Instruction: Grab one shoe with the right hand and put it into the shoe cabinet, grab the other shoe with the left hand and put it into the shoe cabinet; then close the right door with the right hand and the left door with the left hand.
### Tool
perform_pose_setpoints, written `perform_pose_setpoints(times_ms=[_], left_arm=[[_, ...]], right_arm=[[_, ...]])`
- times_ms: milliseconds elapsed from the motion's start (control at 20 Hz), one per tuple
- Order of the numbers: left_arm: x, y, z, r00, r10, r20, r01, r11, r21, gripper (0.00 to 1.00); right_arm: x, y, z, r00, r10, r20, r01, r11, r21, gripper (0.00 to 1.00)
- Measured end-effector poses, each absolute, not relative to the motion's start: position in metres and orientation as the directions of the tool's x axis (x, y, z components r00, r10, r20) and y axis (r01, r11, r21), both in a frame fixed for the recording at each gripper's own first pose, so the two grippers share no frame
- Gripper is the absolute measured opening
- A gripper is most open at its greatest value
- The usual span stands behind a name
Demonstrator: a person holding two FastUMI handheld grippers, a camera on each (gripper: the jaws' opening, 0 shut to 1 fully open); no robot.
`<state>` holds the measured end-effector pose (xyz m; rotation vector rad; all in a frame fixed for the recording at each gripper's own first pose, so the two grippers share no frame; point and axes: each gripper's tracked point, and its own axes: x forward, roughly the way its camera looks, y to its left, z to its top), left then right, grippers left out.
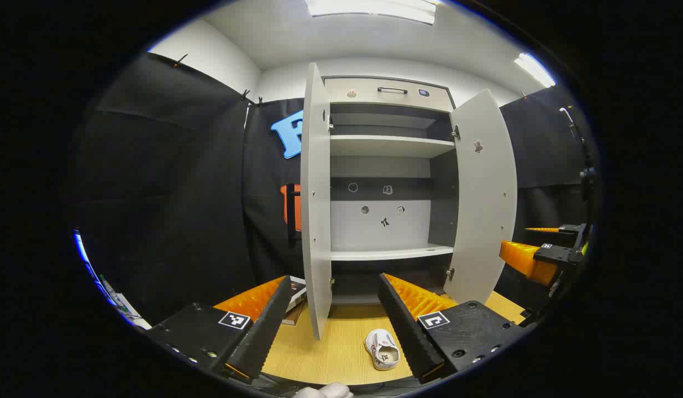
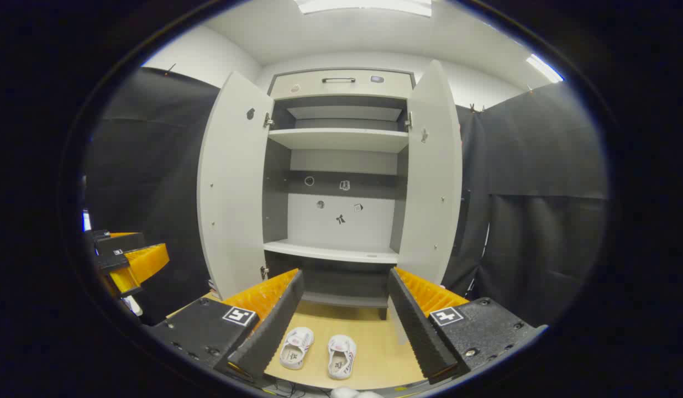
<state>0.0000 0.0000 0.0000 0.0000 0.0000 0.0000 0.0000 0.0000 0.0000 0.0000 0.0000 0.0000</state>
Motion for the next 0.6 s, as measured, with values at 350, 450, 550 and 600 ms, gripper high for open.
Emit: perform_pose_setpoints(times_ms=[350,450,550,600], left_arm=[[-0.0026,-0.0018,-0.0005,1.000,-0.002,-0.001,0.002,1.000,0.005,0.94],[-0.0038,-0.0029,0.0000,1.000,-0.004,0.000,0.004,1.000,0.008,0.94],[-0.0038,-0.0035,-0.0008,1.000,-0.005,0.000,0.005,1.000,0.009,0.94],[-0.0043,-0.0030,-0.0009,1.000,-0.004,-0.001,0.004,1.000,0.009,0.94]], right_arm=[[-0.0030,-0.0009,0.0002,1.000,0.002,0.001,-0.002,1.000,-0.003,0.99],[-0.0036,-0.0019,0.0011,1.000,0.001,0.004,-0.001,1.000,-0.005,1.00],[-0.0035,-0.0020,0.0003,1.000,0.002,0.003,-0.002,1.000,-0.001,0.99],[-0.0041,-0.0016,0.0005,1.000,0.003,0.003,-0.003,1.000,-0.001,0.99]])
